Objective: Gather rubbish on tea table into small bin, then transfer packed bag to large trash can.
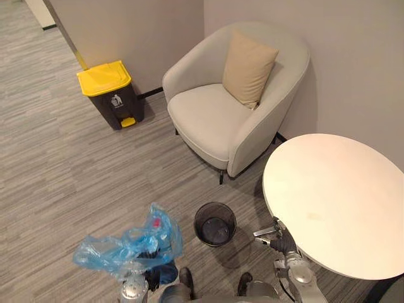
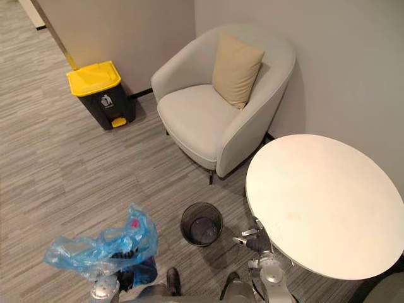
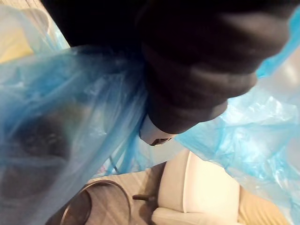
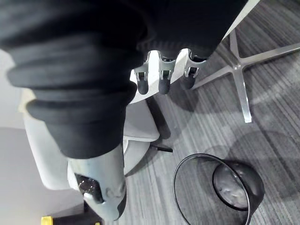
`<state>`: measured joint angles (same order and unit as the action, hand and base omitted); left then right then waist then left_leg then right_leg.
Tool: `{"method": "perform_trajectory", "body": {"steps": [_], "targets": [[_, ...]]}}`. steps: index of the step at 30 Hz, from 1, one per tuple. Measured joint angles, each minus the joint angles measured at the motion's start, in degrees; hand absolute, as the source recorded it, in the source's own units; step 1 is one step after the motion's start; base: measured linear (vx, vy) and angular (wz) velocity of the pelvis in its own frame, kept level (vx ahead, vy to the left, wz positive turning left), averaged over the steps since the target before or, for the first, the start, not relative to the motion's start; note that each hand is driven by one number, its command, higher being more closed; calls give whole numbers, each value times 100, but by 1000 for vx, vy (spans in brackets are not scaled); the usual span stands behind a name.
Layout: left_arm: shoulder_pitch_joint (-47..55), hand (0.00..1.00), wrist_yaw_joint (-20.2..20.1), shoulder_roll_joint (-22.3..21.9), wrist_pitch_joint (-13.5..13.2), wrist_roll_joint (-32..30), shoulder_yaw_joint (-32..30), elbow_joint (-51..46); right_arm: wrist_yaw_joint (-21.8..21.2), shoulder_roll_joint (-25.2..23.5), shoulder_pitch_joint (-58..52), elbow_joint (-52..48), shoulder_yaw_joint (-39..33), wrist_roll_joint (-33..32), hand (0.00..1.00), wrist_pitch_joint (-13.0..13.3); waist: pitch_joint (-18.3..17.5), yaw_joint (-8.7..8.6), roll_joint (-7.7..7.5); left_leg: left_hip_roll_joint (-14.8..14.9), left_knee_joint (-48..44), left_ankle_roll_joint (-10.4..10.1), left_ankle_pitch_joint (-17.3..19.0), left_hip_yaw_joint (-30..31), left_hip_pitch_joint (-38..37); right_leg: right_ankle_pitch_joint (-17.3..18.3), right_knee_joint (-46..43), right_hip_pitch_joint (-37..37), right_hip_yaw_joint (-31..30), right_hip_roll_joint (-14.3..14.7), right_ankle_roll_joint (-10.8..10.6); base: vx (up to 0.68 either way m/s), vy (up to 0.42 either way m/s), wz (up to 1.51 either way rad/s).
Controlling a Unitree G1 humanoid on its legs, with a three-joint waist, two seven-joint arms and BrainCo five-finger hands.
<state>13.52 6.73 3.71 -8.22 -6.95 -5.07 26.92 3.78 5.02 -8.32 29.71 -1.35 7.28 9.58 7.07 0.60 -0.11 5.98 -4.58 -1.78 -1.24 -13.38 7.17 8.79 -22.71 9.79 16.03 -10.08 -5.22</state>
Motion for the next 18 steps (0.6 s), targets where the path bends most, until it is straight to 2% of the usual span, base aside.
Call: {"method": "perform_trajectory", "body": {"steps": [1, 2, 3, 5, 8, 10, 11, 13, 14, 15, 16, 17, 18], "targets": [[-76, 100, 31, 7, -11, 31, -2, -108, 2, 3, -10, -8, 146, 0, 0, -1, -34, 28, -167, -132, -298, -14, -9, 283, 174, 412, -652, 10, -374, -4, -142, 36, -78, 94], [-92, 100, 82, -1, -10, 44, -5, -161, 1, 9, 42, -13, 197, 1, 0, 0, -30, 38, -219, -170, -422, -28, -18, 352, 286, 475, -593, 3, -446, -4, -167, -9, -95, 94], [-106, 100, 112, -51, -10, 83, -2, -202, 9, 27, 148, -37, 237, -5, 0, 1, -17, 88, -193, -180, -542, -50, -34, 432, 445, 519, -419, -37, -473, 58, -121, -59, -50, 40], [-106, 100, 154, -225, -20, 170, 9, -260, 113, 120, 376, -201, 355, -24, 0, 4, 115, 299, 46, 26, -484, -97, -236, 591, 622, 390, 223, -236, -411, 393, 126, -161, -70, 31], [-87, 100, 227, -303, -23, 232, 114, -332, 223, 125, 373, -362, 355, -136, 0, 41, 192, 362, 220, 158, -5, -303, -513, 865, 613, 90, 711, -454, 12, 614, 305, -168, -56, 57], [-88, 100, 243, -287, -21, 242, 218, -337, 295, 155, 399, -384, 337, -247, 0, 40, 207, 349, 223, 257, 225, -424, -362, 656, 610, -37, 788, -450, 204, 642, 460, -107, -63, 52], [-114, 100, 245, -247, -25, 243, 245, -353, 347, 155, 399, -392, 287, -258, 0, 36, 248, 352, 157, 302, 46, -391, -229, 428, 717, -134, 929, -447, 313, 563, 513, -96, 34, 41], [-131, 100, 221, -235, -25, 239, 362, -401, 381, 94, 382, -404, 152, -270, 0, 22, 295, 302, 122, 285, -850, -141, -108, 194, 974, -177, 923, -425, 491, 349, 501, -110, 65, 49], [-93, 100, 219, -234, -36, 238, 453, -437, 389, 128, 295, -407, 95, -276, 0, 15, 290, 276, 116, 319, -1572, 59, 100, 155, 977, -185, 885, -446, 578, 251, 487, -65, 108, 46], [-111, 100, 212, -241, -48, 238, 498, -437, 387, 152, 214, -407, 52, -276, 0, 14, 259, 257, 159, 424, -2055, 115, 455, 138, 908, -198, 873, -461, 663, 215, 455, -53, 130, 42], [-131, 100, 211, -247, -60, 237, 500, -437, 387, 153, 194, -406, 23, -276, 0, 11, 235, 230, 198, 486, -2202, 97, 655, 126, 869, -205, 864, -454, 716, 198, 429, -33, 178, 46], [-181, 100, 213, -242, -102, 238, 492, -403, 387, 136, 192, -406, -16, -276, 0, 10, 174, 144, 340, 576, -2131, -65, 863, -10, 747, -243, 862, -453, 814, 184, 324, -17, 194, 45], [-266, 100, 213, -212, -106, 237, 494, -306, 385, 105, 194, -370, -110, -277, 0, 5, 172, 131, 333, 478, -1781, -82, 874, -107, 629, -291, 925, -488, 833, 209, 200, -12, 169, 45]]}}
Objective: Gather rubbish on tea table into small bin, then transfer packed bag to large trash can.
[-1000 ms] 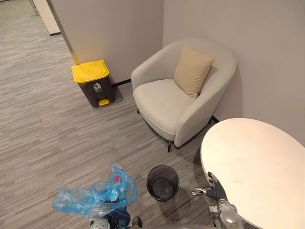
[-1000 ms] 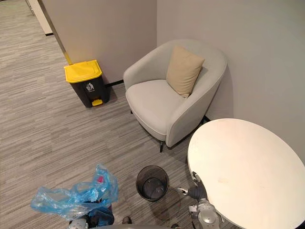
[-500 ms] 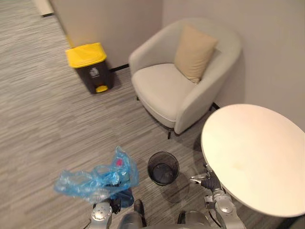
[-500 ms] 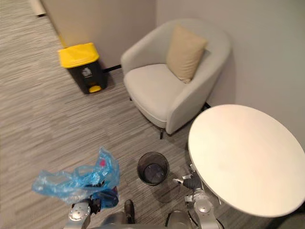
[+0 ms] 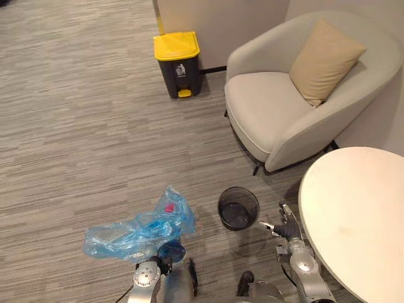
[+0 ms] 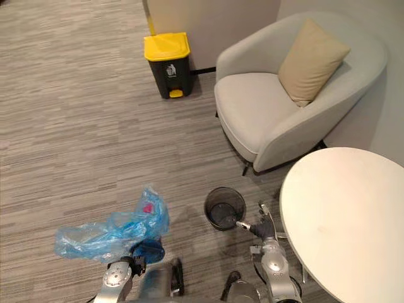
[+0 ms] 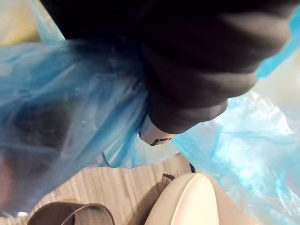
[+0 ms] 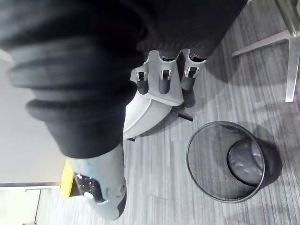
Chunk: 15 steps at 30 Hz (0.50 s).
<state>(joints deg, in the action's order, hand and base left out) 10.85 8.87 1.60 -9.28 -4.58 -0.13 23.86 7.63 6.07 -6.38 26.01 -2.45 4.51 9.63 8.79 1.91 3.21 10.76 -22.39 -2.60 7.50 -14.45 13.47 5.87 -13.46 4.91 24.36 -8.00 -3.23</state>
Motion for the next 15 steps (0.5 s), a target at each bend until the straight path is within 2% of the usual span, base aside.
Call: {"method": "perform_trajectory", "body": {"steps": [1, 3, 5, 11, 15], "targets": [[-71, 100, 0, 66, 0, -1, 14, 77, -12, -83, -15, 22, 4, 1, 0, -2, -4, -3, -85, -172, 419, -23, -75, 14, -187, -87, 176, -76, 2, -48, -96, -5, 118, 34], [-72, 100, -3, 167, 2, -4, 69, 152, -12, -198, -28, 46, -1, -1, 0, -4, -62, -53, -236, -518, 1093, 75, -458, 65, -486, -263, 562, -275, -84, -152, -136, -32, 134, 43], [-21, 100, -2, 172, 0, -5, 66, 164, -12, -199, 5, 128, -4, 0, 0, -2, -73, -93, -224, -713, 1465, 146, -635, 96, -730, -343, 720, -404, -124, -239, -209, -51, 121, 28], [43, 100, -3, 333, 6, -18, 58, 476, -16, -237, 104, 492, -52, 1, 0, -24, -129, -94, -215, -878, 2235, 201, -1050, 118, -991, -473, 814, -375, -240, -246, -203, -83, 36, 1], [96, 100, -4, 337, 8, -32, 49, 517, -14, -260, 100, 606, -218, 2, 0, -107, -152, -94, -252, -889, 2369, 207, -1126, 141, -1015, -532, 871, -381, -228, -220, -206, -21, 6, 1]]}}
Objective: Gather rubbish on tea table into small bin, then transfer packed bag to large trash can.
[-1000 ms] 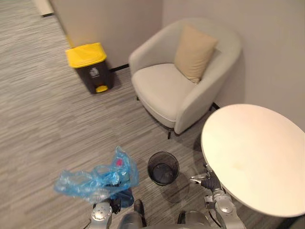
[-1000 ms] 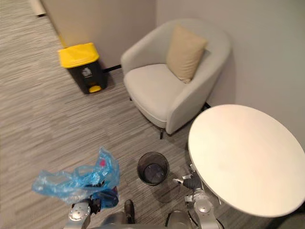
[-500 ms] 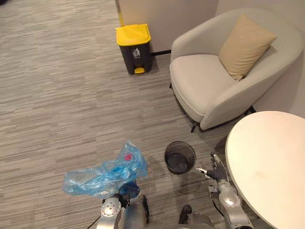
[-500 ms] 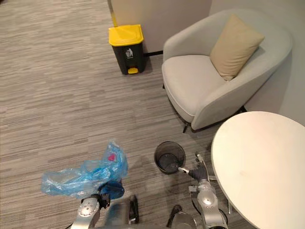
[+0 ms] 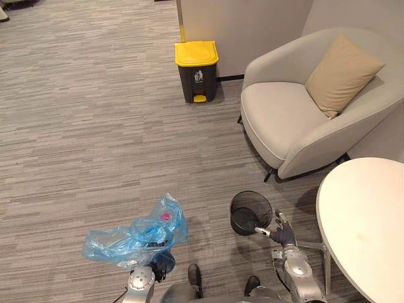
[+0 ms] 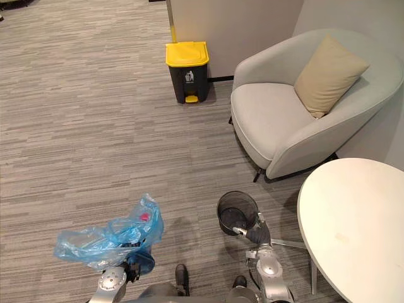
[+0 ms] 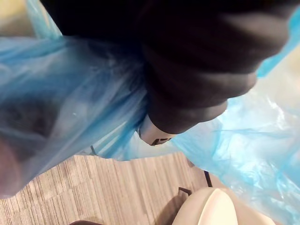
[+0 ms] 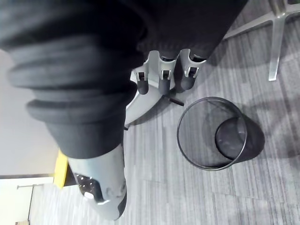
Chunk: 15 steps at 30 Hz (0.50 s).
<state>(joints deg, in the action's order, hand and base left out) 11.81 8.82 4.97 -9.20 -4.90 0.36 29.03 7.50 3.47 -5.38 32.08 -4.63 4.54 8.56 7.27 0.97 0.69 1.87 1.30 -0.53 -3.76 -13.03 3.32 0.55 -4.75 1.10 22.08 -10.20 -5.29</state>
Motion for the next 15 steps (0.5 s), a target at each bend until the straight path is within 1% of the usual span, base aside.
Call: {"method": "perform_trajectory", "body": {"steps": [1, 3, 5, 6, 7, 8, 9, 10, 11, 12, 13, 14, 15], "targets": [[12, 100, -2, 5, 0, -2, -7, 0, -1, 3, 0, 57, -1, 0, 0, -8, -14, 3, -25, -8, 2, -1, 0, 14, 2, 6, -11, 0, 10, -4, -7, 8, 19, 8], [62, 100, -12, -1, 0, -24, -22, -1, -2, -1, -9, 89, -7, 2, 0, -17, -14, -16, -84, -99, -47, 20, 70, 96, 16, 221, -279, 52, 99, -117, -105, 24, 32, 24], [89, 100, -17, -7, 0, -25, -35, -3, -1, 2, -20, 92, -9, 8, 0, -20, -10, 1, -160, -216, -301, 87, 237, 216, 90, 569, -822, 169, 151, -363, -182, 48, 46, 40], [134, 100, -17, -8, 0, -24, -66, -29, -1, 2, -9, 96, -8, 19, 0, -20, -6, 3, -237, -299, -479, 108, 367, 225, 149, 753, -1137, 241, 153, -525, -216, 58, 56, 33], [166, 100, -17, -3, 0, -24, -77, -55, -1, -2, -7, 97, -5, 27, 0, -21, 17, 6, -279, -342, -596, 118, 461, 247, 202, 830, -1311, 255, 162, -621, -190, 41, 48, 41], [267, 100, -17, 1, 6, -25, -78, -148, -4, -38, -31, 96, 1, 44, 0, -22, 22, 10, -353, -430, -862, 146, 649, 410, 276, 1040, -1646, 261, 167, -801, -169, 67, 16, 51], [362, 100, -23, -12, 22, -26, -59, -321, -1, -82, -83, 60, -10, 46, 0, -23, 45, 6, -398, -496, -1037, 196, 781, 534, 310, 1098, -1922, 258, 52, -863, -9, 81, 11, 58], [400, 100, -29, -26, 27, -27, -48, -437, -3, -91, -107, 56, -5, 46, 0, -24, 85, -9, -412, -506, -1135, 216, 853, 589, 306, 1069, -2154, 296, -163, -871, 129, 130, 20, 72], [431, 100, -58, -44, 29, -30, -27, -626, -3, -91, -208, 40, 7, 44, 0, -32, 115, -11, -378, -499, -1327, 257, 950, 780, 323, 849, -2854, 575, -710, -770, 524, 177, 63, 85], [443, 100, -75, -32, 28, -31, -32, -799, -3, -114, -324, -29, 9, 42, 0, -28, 157, -4, -317, -421, -1453, 287, 1021, 1029, 299, 815, -3474, 918, -1055, -636, 725, 231, 35, 70], [443, 100, -75, -32, 29, -31, -33, -801, -3, -115, -325, -29, 9, 42, 0, -27, 158, -3, -315, -418, -1455, 285, 1023, 1038, 300, 821, -3485, 923, -1067, -626, 720, 211, -2, 90], [351, 100, -88, -28, 25, -29, -59, -911, 2, -203, -468, -169, 8, 28, 0, -29, 182, -2, -339, -384, -1596, 297, 1138, 1404, 348, 1383, -3560, 1180, -1414, -169, 462, 172, -61, 87], [251, 100, -85, -17, 34, -29, -76, -910, 2, -221, -513, -268, 8, 23, 0, -19, 191, -8, -381, -410, -1606, 288, 1161, 1561, 362, 1517, -3420, 1339, -1566, 38, 418, 152, -70, 103]]}}
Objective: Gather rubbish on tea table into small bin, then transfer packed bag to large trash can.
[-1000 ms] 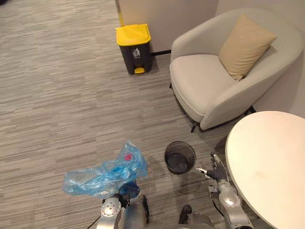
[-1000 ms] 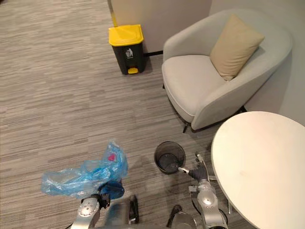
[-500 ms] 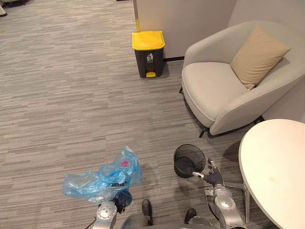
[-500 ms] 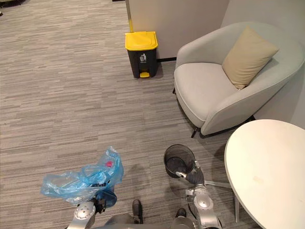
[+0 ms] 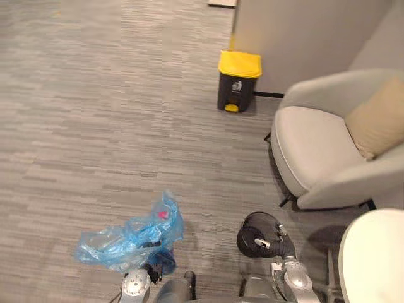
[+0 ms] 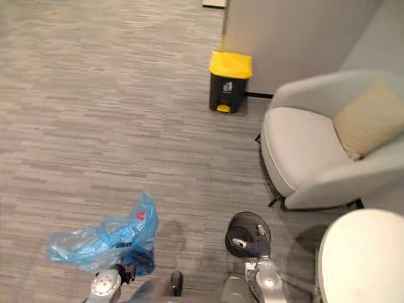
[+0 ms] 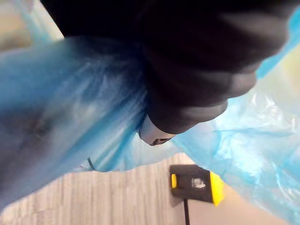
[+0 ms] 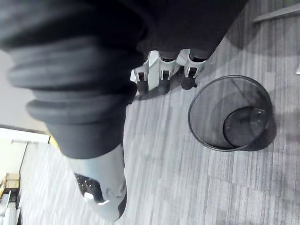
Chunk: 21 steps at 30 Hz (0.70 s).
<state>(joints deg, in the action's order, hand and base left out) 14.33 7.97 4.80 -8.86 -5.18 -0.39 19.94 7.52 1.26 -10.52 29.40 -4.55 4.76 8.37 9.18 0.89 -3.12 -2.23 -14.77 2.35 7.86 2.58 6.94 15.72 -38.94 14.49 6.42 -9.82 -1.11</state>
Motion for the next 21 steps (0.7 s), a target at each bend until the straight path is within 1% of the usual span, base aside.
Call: {"method": "perform_trajectory", "body": {"steps": [1, 2, 3, 4, 5, 6, 7, 8, 9, 10, 11, 12, 13, 14, 15, 16, 17, 18, 20, 21], "targets": [[-47, 100, -2, -8, 8, 0, 8, 1, 3, 3, -11, -30, -6, -7, 0, 0, 0, -5, -7, -21, 3, -18, 18, 89, 1, 38, 130, 79, -37, 110, -57, 183, -90, 88], [-138, 100, -6, -33, 12, 0, 34, 0, 10, 19, -57, -146, -20, -26, 0, -3, -3, -32, -10, -106, -12, -42, 59, 268, 14, 51, 459, 175, -56, 248, -87, 162, -84, 73], [-173, 100, -7, -43, 14, 0, 39, 0, 11, 20, -82, -194, -21, -33, 0, 1, -8, -27, -20, -158, -36, -55, 90, 319, 17, 42, 615, 186, -89, 276, -86, 184, -106, 95], [-231, 100, -7, -63, 14, 0, 43, -9, 8, 19, -155, -275, -17, -52, 0, -1, -54, -29, -111, -325, -183, -75, 244, 445, 44, -3, 1082, 110, -154, 270, -93, 196, -137, 105], [-271, 100, -4, -142, 43, -2, 41, 12, 8, 72, -179, -321, -58, -79, 0, -7, -4, -90, 39, -309, -531, -145, 531, 542, 75, -222, 1109, -140, 17, 264, -64, 212, -140, 97], [-253, 100, -6, -200, 44, -3, 45, 6, 8, 86, -184, -334, -97, -94, 0, -8, -24, -96, 128, -220, -614, -164, 622, 490, 80, -188, 1162, -211, 112, 300, -42, 240, -140, 74], [-213, 100, -6, -318, 42, -3, 37, -31, 12, 89, -175, -410, -151, -146, 0, -8, -36, -45, 291, 68, -861, -284, 755, 239, 139, -131, 1281, -366, 286, 398, -4, 306, -139, 39], [-220, 100, -12, -371, 44, -2, 8, -40, 15, 89, -140, -460, -153, -201, 0, -13, -24, -30, 423, 304, -1239, -455, 806, -61, 203, -105, 1332, -515, 384, 476, 34, 366, -170, 48], [-204, 100, -20, -491, 50, -1, -4, -45, 14, 95, -153, -580, -140, -212, 0, -21, -12, -32, 522, 687, -2310, -579, 810, -623, 546, -99, 1561, -881, 534, 651, 51, 325, -132, 31], [-196, 100, -22, -507, 59, -1, -4, -49, 14, 89, -161, -615, -133, -216, 0, -21, -9, -12, 532, 810, -2608, -634, 773, -772, 624, -104, 1643, -1007, 542, 694, 62, 324, -74, 12], [-155, 100, -24, -526, 82, 0, 20, -64, 27, 22, -154, -758, -119, -254, 0, -16, 7, 46, 440, 1211, -3343, -654, 817, -1279, 843, -98, 1907, -1458, 571, 769, 84, 273, -24, -6], [-152, 100, -26, -524, 82, 0, 22, -79, 37, 15, -139, -821, -122, -261, 0, -8, 1, 50, 397, 1300, -3381, -570, 866, -1403, 887, -97, 1958, -1545, 572, 765, 85, 305, -8, -16], [-163, 100, -28, -508, 82, -1, 30, -127, 97, 23, -38, -858, -137, -297, 0, 32, -40, 68, 314, 1423, -2889, -486, 910, -1571, 975, -96, 2044, -1649, 507, 732, 83, 320, 61, -20], [-218, 100, -30, -504, 80, 0, 34, -145, 134, 35, 28, -849, -198, -321, 0, 30, -51, 81, 309, 1457, -2229, -449, 887, -1572, 1048, -95, 2088, -1644, 455, 711, 79, 309, 111, -21], [-260, 100, -30, -503, 80, -1, 38, -145, 150, 33, 34, -844, -235, -328, 0, 28, -53, 85, 320, 1472, -1828, -419, 796, -1559, 1088, -74, 2093, -1641, 443, 696, 44, 324, 195, -15], [-312, 100, -29, -470, 88, -3, 87, -129, 191, 20, -4, -755, -266, -386, 0, 3, -95, 121, 299, 1396, -1362, -395, 62, -1570, 1065, 72, 2071, -1650, 355, 659, -192, 230, 151, -1], [-349, 100, -30, -424, 93, -4, 124, -126, 222, -61, -34, -710, -270, -429, 0, -17, -103, 125, 151, 1264, -1306, -341, 26, -1603, 1030, 99, 2131, -1628, 284, 540, -239, 332, 178, 12], [-453, 100, -24, -306, 90, -5, 216, -93, 226, -173, -86, -608, -265, -431, 0, -15, -115, 133, 42, 1146, -1242, -286, 47, -1593, 1029, 41, 2354, -1673, 166, 476, -278, 217, 93, 17], [-586, 100, -23, -185, 100, -5, 265, 60, 223, -217, 4, -341, -261, -432, 0, -25, -115, 149, 12, 1064, -1248, -268, 58, -1585, 991, -91, 2611, -1813, -17, 461, -252, 192, 87, 2], [-592, 100, -19, -101, 109, -6, 264, 95, 221, -244, 107, -285, -249, -428, 0, -32, -114, 146, 5, 1016, -1228, -267, 61, -1604, 880, -134, 2594, -1854, -153, 413, -294, 158, 69, -18]]}}
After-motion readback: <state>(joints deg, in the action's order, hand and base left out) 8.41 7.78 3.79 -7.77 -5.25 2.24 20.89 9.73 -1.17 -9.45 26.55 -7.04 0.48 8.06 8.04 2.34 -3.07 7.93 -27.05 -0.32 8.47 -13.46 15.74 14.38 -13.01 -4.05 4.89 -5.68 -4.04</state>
